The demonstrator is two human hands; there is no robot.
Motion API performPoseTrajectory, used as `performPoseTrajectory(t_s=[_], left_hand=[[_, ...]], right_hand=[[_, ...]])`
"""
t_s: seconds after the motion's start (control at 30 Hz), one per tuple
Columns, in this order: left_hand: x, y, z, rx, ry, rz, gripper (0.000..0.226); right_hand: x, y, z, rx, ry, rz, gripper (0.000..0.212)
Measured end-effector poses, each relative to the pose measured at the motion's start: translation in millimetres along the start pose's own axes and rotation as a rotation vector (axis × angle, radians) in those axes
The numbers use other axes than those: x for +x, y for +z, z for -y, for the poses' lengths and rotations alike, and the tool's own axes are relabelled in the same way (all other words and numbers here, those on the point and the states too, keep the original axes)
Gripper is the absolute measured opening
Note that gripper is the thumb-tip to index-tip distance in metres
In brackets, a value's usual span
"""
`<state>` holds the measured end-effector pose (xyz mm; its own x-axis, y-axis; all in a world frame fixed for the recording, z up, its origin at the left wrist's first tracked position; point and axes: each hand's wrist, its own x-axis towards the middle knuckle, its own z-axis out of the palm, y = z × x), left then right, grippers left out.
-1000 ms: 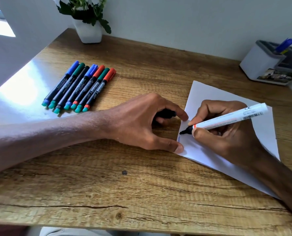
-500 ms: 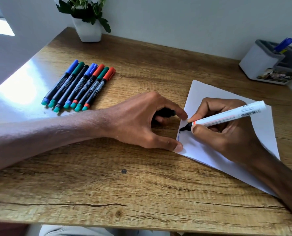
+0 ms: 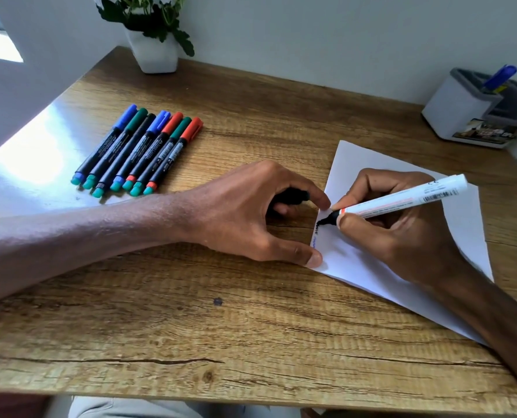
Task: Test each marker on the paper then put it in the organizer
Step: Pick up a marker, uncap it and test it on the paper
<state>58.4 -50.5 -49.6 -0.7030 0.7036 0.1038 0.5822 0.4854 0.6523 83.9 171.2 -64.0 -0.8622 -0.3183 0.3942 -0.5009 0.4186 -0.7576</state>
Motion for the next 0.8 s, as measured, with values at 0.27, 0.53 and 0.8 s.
performPoseTrajectory(t_s=[0.27,0.53,0.8], left_hand=[[0.1,-0.6,-0.4,0.020,-0.014,0.003,0.065],[0.5,0.0,1.8,-0.001,0.010,0.005,0.065],[0.2,-0.4,1.4,-0.032,0.021,0.019,0.070]], right_hand=[[0.2,1.2,-1.7,-0.006,0.014,-0.043,0.018],[-0.1,1.2,-0.5,-0.032,0.048,-0.071,0.009],[1.0,2.2,-0.7,-0.050,0.063,-0.101,0.009]])
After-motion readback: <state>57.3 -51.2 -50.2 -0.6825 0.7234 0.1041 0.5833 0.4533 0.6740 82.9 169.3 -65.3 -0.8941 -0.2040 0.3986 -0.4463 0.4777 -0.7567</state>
